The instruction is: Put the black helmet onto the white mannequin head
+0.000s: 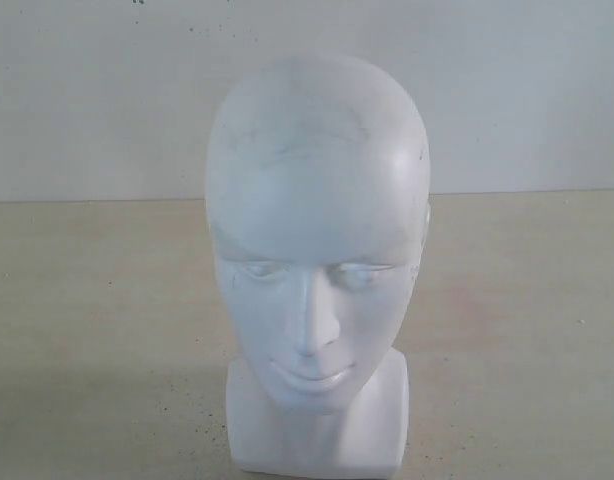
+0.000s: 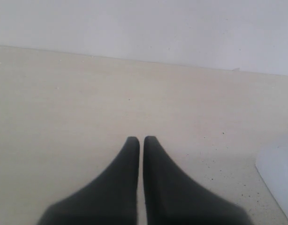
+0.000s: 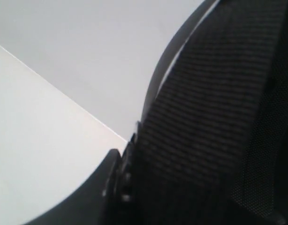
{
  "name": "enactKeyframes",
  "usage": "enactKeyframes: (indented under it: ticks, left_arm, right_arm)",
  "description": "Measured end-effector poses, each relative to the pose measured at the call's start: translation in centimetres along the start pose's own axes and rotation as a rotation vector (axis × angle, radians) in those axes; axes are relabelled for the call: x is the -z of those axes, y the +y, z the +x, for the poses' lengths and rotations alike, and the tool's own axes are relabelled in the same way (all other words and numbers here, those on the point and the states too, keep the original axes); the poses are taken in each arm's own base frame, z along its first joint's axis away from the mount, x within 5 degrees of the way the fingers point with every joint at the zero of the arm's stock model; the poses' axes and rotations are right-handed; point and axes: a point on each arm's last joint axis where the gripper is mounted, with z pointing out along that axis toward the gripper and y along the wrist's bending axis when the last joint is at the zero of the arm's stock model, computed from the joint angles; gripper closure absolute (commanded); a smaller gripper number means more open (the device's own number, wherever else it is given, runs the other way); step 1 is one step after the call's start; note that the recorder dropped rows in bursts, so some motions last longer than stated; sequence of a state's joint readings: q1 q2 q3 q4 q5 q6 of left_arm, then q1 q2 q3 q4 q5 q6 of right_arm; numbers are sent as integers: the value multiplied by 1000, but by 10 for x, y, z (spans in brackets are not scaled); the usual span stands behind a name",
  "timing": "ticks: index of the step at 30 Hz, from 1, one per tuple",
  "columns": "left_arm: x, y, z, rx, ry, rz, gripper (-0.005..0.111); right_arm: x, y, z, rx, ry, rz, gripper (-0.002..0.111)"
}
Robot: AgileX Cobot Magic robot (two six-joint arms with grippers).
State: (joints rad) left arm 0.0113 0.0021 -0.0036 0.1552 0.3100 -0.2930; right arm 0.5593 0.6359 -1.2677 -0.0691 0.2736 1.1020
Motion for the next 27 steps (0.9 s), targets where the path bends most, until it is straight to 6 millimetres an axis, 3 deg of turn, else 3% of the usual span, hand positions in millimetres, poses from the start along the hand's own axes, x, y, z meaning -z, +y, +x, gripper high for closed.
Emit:
enactKeyframes:
  ticks: [9, 12, 19, 22, 27]
  left_arm:
    - [0, 0, 0, 0, 0, 0, 102]
    - [0, 0, 0, 0, 0, 0, 102]
    - [0, 0, 0, 0, 0, 0, 102]
    - [0, 0, 0, 0, 0, 0, 102]
    - [0, 0, 0, 0, 0, 0, 102]
  right_arm:
    - [-18, 18, -9, -300, -97, -277, 109]
    - [-32, 18, -9, -457, -113, -377, 109]
    - [-86, 3, 4, -888, -14, -787, 109]
    - [-104, -11, 14, -950, 27, -934, 109]
    - [-121, -27, 23, -965, 29, -964, 109]
